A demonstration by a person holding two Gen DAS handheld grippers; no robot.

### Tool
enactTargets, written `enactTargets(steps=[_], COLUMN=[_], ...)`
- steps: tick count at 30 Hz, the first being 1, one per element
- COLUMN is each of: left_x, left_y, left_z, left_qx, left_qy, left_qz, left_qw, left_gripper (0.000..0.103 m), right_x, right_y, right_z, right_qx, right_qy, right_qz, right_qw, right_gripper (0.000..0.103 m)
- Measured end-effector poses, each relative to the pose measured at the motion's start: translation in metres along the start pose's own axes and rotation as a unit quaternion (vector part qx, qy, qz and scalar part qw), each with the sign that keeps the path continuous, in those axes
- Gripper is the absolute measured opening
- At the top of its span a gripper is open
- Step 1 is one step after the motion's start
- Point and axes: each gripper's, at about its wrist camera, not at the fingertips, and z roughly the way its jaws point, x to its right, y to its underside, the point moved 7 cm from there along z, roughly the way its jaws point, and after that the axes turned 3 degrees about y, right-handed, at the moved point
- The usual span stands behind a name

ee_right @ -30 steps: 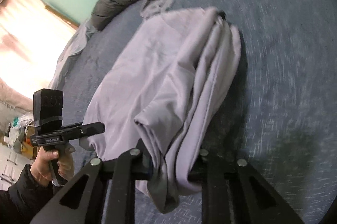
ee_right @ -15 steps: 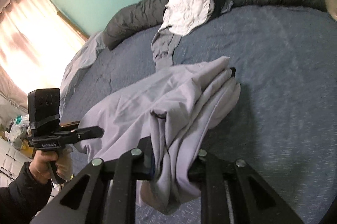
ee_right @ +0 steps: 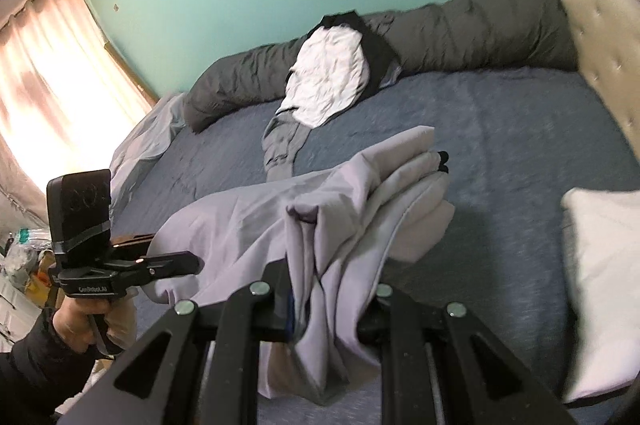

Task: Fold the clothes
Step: 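Lift the jacket's end with the right tool and fold it toward the collar, then lower the folded end onto the jacket with the right tool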

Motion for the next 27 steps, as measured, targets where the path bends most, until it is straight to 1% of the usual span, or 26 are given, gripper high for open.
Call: enactTargets(steps=[7,11,16,20,22,27], left_x=[0.056,0.082,0.107,0.122,0.132,0.157], left_y=[-0.048,-0.073,-0.095,-0.102,-0.104,-0.103], left_z=[0.035,0.068,0.114,0.151,0.173,0.228], left_qx=[0.014,0.017,0.014,0.015,0.012,0.007], left_qy=[0.012,0.017,0.029,0.037,0.043,0.055], left_qz=[0.032,0.053,0.072,0.082,0.083,0.084], left_qw=[0.9993,0.9983,0.9968,0.9959,0.9955,0.9949], left_gripper=[0.036,0.036,0.036,0.036,0.036,0.036], right_x=[0.043,0.077,0.120,0.159,0.186,0.235], right_y=[-0.031,-0.048,-0.056,-0.058,-0.056,-0.047], right_z=[-0.050,-0.079,-0.105,-0.126,-0.136,-0.155], right_qx=[0.035,0.056,0.064,0.077,0.081,0.085], right_qy=[0.026,0.043,0.064,0.075,0.084,0.102], right_qz=[-0.001,-0.001,-0.007,0.000,0.005,0.009], right_qw=[0.999,0.997,0.996,0.994,0.993,0.991], right_gripper=[0.017,0.017,0.017,0.017,0.017,0.017])
